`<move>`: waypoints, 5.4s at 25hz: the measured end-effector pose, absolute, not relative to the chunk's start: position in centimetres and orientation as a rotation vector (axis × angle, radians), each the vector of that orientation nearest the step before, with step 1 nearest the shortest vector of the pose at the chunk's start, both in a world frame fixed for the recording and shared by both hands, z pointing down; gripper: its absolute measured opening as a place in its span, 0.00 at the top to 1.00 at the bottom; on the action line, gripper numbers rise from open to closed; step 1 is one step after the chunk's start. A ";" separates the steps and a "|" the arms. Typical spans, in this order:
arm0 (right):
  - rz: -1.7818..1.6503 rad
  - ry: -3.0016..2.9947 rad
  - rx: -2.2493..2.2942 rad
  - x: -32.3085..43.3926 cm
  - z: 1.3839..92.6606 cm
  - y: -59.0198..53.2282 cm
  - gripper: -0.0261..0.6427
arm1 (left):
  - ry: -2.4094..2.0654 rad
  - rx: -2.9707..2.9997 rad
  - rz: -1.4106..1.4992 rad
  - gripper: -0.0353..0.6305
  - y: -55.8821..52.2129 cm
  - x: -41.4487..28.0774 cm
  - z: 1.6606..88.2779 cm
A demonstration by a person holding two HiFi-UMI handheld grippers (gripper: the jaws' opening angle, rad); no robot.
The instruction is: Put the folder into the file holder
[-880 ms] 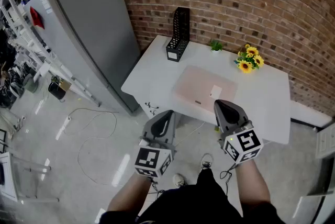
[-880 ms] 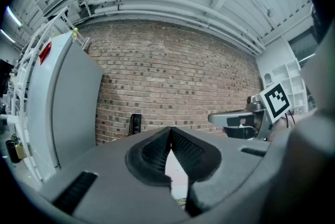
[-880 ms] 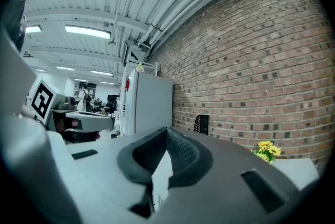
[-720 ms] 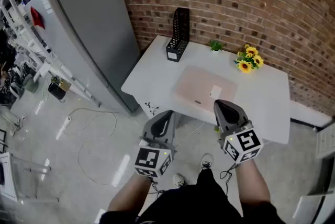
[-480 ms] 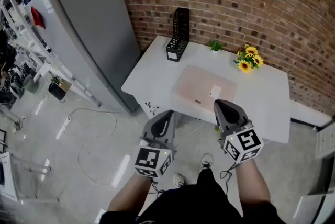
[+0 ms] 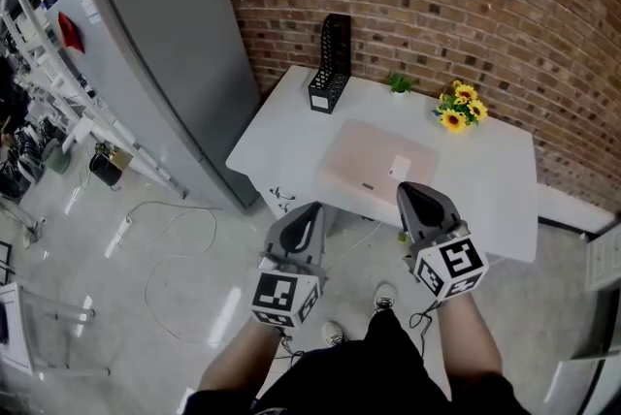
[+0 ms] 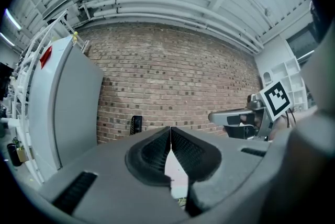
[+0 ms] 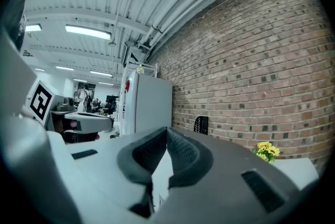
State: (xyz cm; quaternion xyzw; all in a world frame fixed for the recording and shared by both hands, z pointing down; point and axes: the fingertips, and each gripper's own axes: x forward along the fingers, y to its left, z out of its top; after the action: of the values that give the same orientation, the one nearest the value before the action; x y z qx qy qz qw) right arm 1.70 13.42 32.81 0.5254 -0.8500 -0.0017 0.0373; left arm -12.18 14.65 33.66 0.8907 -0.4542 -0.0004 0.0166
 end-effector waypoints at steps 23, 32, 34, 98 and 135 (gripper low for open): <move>-0.025 -2.720 1.406 3.9 32.7 6.9 0.61 | -1.546 2.715 0.031 0.65 9.4 -9.2 34.0; 0.042 -2.759 1.271 5.8 35.0 1.2 0.56 | -1.617 2.597 0.105 0.59 5.1 -7.2 36.9; 0.056 -2.769 1.235 6.0 35.6 -0.3 0.55 | -1.647 2.578 0.104 0.59 3.9 -6.9 37.1; 0.642 -2.355 0.565 2.6 63.3 -25.6 0.35 | -1.594 1.589 0.159 0.49 -10.8 -8.6 65.9; 0.623 -2.321 0.435 0.8 65.5 -26.6 0.39 | -1.607 1.548 0.107 0.49 -12.3 -8.6 66.0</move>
State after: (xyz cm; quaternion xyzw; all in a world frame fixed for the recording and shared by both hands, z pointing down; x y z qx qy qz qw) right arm 0.80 -26.57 65.52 0.1673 -0.8928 0.2397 0.3427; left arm -8.61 -12.28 66.01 0.6230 -0.6464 0.0431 0.4384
